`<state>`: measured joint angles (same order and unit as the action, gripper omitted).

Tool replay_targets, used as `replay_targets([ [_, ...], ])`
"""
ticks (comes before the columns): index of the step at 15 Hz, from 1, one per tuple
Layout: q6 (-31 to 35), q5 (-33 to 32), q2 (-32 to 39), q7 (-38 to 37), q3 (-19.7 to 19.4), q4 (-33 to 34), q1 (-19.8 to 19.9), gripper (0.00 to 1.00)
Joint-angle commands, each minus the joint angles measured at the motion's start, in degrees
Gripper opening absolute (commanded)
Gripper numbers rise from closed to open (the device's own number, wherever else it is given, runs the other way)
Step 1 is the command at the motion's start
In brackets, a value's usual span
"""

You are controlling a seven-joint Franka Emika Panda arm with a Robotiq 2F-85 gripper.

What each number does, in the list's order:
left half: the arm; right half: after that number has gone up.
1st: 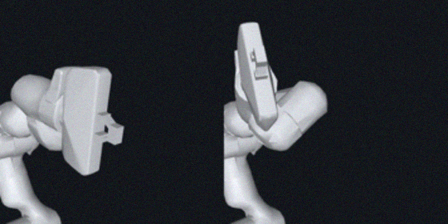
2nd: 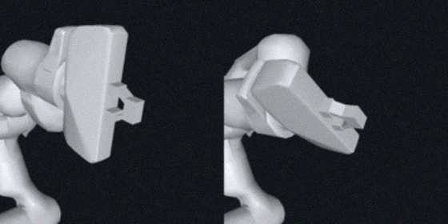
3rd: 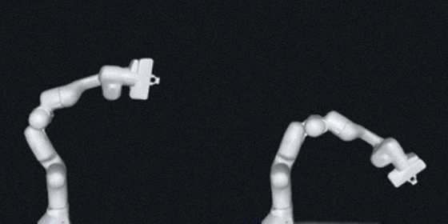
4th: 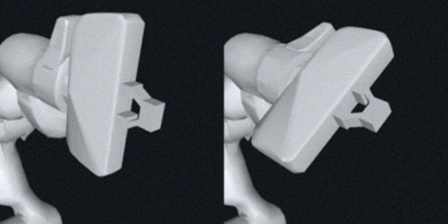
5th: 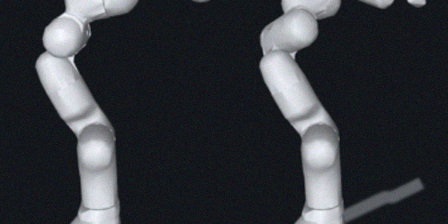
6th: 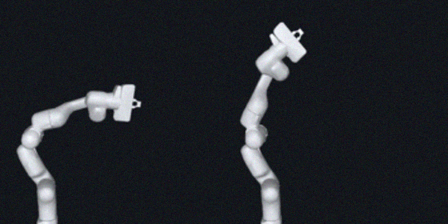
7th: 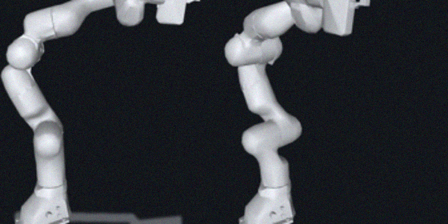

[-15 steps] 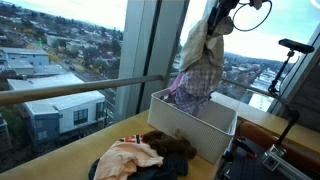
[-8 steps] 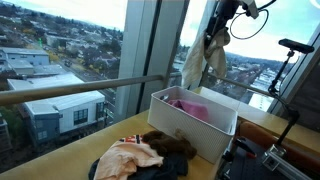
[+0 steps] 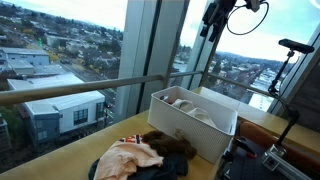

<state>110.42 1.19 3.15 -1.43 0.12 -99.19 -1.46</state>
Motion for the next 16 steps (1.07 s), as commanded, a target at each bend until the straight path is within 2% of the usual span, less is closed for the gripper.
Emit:
replay_targets([
  [1, 3.6, -1.4, -0.3, -2.7, 3.0, -3.8, -2.7, 1.00],
  [5, 8.7, -1.8, 2.6, -5.2, 7.4, -8.4, -7.4, 1.00],
  [9, 12.8, -4.0, 8.3, -6.8, 10.2, -10.1, -11.4, 1.00],
  [16, 16.2, -11.1, 20.7, -7.9, 9.4, -10.5, -15.4, 1.00],
])
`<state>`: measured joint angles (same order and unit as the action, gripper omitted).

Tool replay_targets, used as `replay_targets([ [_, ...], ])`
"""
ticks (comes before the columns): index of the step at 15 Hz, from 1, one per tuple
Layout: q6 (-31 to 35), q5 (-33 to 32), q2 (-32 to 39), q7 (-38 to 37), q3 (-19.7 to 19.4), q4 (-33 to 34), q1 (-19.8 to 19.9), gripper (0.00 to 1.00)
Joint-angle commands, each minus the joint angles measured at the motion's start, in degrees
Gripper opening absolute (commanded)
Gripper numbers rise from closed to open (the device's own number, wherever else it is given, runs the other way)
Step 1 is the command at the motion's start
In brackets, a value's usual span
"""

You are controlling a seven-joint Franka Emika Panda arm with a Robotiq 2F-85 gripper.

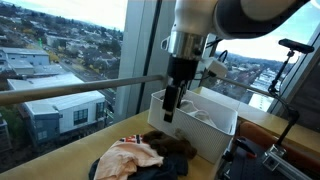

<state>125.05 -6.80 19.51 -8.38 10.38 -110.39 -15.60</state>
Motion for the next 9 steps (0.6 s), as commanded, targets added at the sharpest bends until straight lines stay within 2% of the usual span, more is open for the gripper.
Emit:
replay_targets([
  [1, 1.6, -4.3, 6.0, -1.0, -1.2, 0.9, -1.5, 1.00],
  [9, 1.7, -12.9, 15.5, -0.6, -5.5, 3.9, -2.8, 1.00],
])
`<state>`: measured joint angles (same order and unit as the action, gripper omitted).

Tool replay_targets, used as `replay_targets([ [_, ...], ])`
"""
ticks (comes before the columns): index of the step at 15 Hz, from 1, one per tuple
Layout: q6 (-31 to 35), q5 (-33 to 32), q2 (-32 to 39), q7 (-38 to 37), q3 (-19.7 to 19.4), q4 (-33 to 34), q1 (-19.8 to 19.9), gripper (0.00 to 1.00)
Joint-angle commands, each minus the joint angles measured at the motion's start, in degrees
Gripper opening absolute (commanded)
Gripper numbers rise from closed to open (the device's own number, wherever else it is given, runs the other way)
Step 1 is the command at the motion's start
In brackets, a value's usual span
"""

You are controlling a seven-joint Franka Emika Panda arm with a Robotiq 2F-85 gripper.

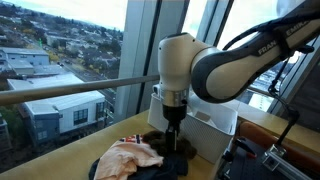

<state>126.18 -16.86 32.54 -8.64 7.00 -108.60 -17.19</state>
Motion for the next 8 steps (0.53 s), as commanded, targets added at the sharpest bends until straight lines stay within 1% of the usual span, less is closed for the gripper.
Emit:
replay_targets([
  [1, 0.7, -3.5, 3.2, -0.2, -2.5, 2.5, -1.1, 1.00],
  [5, 1.4, -4.6, 6.2, 0.5, -3.6, 4.2, -0.5, 1.00],
  [8, 2.5, -4.0, 8.6, 1.5, -3.9, 5.8, 0.1, 1.00],
])
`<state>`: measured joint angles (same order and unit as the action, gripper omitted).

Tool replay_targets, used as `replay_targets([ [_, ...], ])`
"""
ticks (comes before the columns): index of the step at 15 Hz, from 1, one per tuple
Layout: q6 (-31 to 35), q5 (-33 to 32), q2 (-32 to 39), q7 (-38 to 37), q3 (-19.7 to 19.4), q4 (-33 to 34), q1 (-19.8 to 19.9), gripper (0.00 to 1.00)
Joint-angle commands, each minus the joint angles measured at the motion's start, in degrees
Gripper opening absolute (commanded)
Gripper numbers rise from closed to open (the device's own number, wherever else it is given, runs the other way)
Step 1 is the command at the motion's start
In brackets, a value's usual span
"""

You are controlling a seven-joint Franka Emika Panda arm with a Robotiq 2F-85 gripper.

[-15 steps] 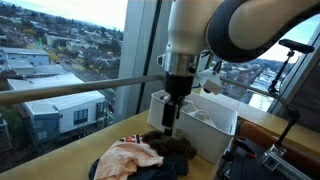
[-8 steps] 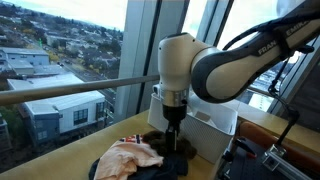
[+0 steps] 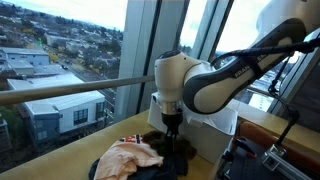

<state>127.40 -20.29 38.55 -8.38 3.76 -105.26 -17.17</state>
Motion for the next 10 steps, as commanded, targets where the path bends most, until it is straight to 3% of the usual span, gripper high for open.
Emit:
replay_targets([
  [1, 1.6, -0.3, 3.4, 1.4, -0.7, 2.9, 0.1, 1.00],
  [2, 2.0, 0.1, 4.1, 1.8, -0.5, 3.1, 0.3, 1.00],
  [4, 2.2, 0.7, 5.4, 2.2, -0.3, 3.4, 0.6, 0.72],
  [10, 1.4, 1.3, 4.4, 1.8, -0.1, 1.9, 0.3, 0.28],
])
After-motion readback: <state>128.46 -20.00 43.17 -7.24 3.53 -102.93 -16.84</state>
